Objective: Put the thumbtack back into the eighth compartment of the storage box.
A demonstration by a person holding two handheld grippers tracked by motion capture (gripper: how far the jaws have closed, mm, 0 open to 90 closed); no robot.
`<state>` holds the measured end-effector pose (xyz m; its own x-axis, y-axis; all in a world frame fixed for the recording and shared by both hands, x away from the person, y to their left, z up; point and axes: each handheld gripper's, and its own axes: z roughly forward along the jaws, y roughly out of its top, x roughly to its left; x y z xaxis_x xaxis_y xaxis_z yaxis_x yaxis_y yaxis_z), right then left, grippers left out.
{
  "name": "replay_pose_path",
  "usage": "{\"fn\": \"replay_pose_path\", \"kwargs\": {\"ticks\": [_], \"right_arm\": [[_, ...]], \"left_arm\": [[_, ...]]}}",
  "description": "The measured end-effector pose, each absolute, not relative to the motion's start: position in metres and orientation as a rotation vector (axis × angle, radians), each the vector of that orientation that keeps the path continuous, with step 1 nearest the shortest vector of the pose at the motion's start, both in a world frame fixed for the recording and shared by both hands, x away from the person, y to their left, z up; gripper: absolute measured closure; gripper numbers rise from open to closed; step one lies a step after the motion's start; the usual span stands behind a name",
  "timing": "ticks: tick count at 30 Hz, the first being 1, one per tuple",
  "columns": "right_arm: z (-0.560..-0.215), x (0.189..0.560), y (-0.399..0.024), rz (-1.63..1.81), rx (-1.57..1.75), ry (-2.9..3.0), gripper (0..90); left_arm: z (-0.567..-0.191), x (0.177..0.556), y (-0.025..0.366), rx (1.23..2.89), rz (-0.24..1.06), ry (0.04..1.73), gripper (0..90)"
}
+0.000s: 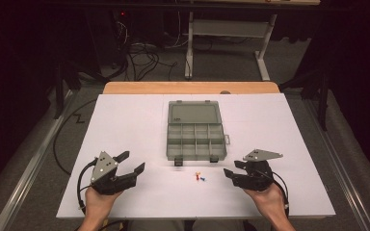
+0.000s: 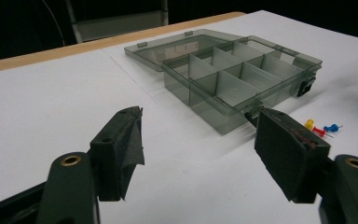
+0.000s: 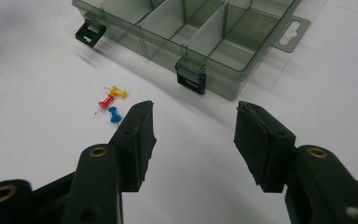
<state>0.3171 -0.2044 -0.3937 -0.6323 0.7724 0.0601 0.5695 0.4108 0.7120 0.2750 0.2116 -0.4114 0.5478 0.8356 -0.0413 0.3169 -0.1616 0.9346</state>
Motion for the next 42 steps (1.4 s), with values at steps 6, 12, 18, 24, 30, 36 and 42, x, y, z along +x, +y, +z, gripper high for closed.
{"fn": "replay_pose_path", "kwargs": {"ticks": [6,12,18,24,30,36,42], "right_arm": [[-0.394,0.321,-0.195,0.991,1.150,2.457,53.0],[-0.395,0.325,-0.187,0.962,1.154,2.502,55.8],[-0.397,0.329,-0.177,0.919,1.137,2.551,58.1],[-0.397,0.332,-0.171,0.891,1.120,2.587,61.2],[-0.396,0.334,-0.166,0.862,1.110,2.619,63.9],[-0.396,0.336,-0.161,0.837,1.095,2.640,65.5],[-0.396,0.338,-0.153,0.801,1.079,2.673,67.3]], "left_arm": [[-0.411,0.274,0.212,1.732,0.620,0.968,32.4],[-0.411,0.274,0.213,1.731,0.622,0.968,32.4],[-0.412,0.273,0.213,1.732,0.623,0.969,32.4],[-0.412,0.273,0.213,1.726,0.625,0.973,32.4],[-0.412,0.273,0.212,1.735,0.625,0.969,32.4],[-0.412,0.273,0.213,1.733,0.624,0.968,32.4],[-0.412,0.273,0.213,1.733,0.623,0.969,32.5]]}}
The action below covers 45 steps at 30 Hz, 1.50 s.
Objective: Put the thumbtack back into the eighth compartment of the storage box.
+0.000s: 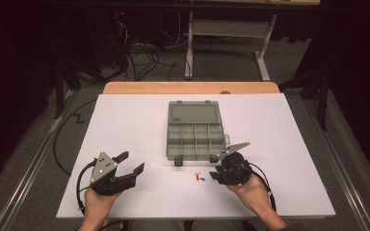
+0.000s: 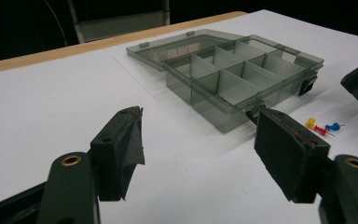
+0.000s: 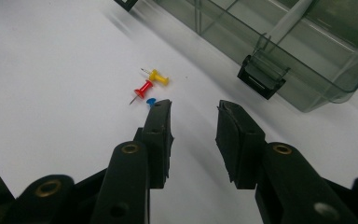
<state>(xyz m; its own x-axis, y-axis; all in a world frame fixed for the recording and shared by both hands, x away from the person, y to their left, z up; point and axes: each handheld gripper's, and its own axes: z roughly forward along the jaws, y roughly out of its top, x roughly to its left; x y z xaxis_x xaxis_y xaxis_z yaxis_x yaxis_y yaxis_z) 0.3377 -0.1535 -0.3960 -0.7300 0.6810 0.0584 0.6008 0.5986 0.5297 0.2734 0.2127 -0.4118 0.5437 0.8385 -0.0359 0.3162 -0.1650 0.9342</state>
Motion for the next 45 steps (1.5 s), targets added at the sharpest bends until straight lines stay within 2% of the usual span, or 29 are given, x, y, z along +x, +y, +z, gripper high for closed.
{"fn": "replay_pose_path", "kwargs": {"ticks": [45], "right_arm": [[-0.409,0.351,-0.109,0.582,1.024,2.818,71.2]], "left_arm": [[-0.412,0.274,0.212,1.736,0.617,0.966,32.6]]}}
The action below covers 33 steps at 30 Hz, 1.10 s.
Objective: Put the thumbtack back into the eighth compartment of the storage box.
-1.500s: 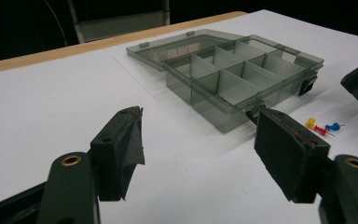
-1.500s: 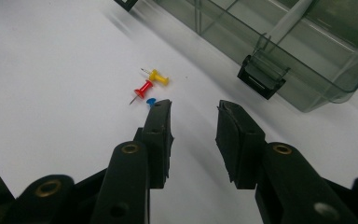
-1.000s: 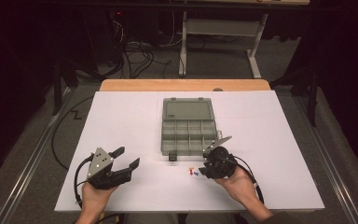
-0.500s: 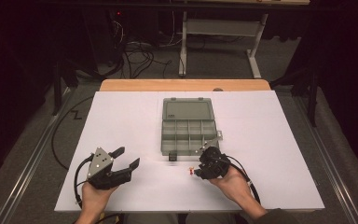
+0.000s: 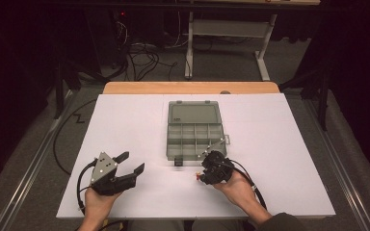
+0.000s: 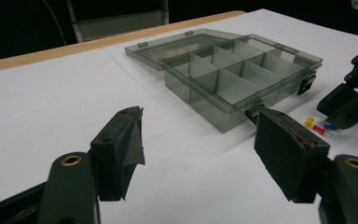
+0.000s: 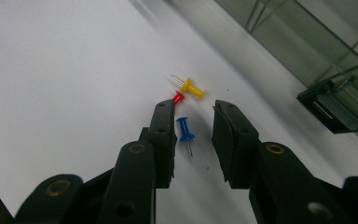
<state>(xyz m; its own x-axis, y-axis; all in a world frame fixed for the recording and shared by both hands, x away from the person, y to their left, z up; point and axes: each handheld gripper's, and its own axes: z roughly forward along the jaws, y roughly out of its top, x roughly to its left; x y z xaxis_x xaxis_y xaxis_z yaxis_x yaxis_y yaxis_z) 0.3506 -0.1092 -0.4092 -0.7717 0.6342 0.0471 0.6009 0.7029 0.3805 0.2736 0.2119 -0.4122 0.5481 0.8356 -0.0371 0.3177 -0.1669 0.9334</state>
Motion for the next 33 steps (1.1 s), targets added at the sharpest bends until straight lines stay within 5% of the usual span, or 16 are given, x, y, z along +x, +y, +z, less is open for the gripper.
{"fn": "replay_pose_path", "kwargs": {"ticks": [33], "right_arm": [[-0.4131,0.3550,-0.1014,0.506,0.958,2.839,84.5]], "left_arm": [[-0.4128,0.2740,0.2114,1.740,0.612,0.968,32.8]]}}
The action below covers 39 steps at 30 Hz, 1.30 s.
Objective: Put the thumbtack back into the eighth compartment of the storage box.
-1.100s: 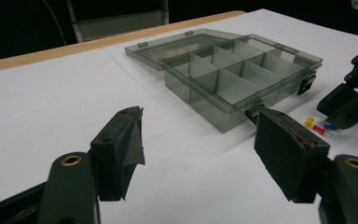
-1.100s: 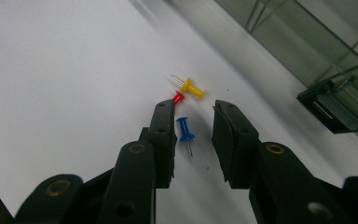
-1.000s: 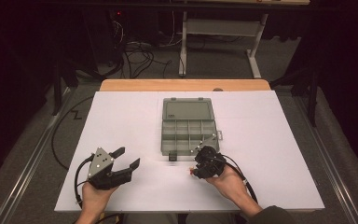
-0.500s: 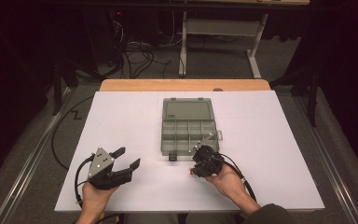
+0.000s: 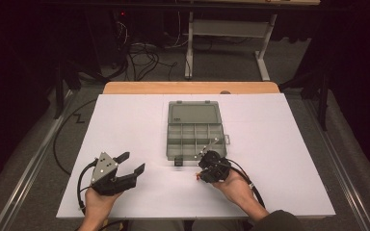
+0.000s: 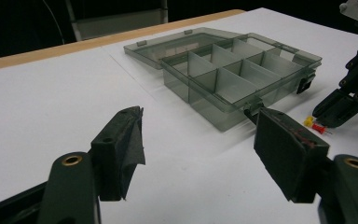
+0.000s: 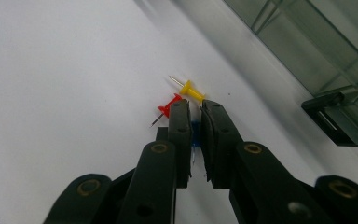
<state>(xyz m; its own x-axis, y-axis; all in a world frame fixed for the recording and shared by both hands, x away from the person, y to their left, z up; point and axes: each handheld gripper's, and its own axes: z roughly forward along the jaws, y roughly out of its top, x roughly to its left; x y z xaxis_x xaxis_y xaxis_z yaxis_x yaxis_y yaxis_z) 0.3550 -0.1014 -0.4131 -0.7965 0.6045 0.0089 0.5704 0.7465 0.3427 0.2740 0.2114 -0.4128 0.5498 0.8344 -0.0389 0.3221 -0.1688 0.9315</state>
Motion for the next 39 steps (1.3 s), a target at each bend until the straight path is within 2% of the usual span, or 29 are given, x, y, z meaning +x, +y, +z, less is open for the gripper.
{"fn": "replay_pose_path", "kwargs": {"ticks": [39], "right_arm": [[-0.4107,0.3546,-0.1070,0.545,0.967,2.826,85.0]], "left_arm": [[-0.4123,0.2733,0.2110,1.745,0.635,0.963,32.2]]}}
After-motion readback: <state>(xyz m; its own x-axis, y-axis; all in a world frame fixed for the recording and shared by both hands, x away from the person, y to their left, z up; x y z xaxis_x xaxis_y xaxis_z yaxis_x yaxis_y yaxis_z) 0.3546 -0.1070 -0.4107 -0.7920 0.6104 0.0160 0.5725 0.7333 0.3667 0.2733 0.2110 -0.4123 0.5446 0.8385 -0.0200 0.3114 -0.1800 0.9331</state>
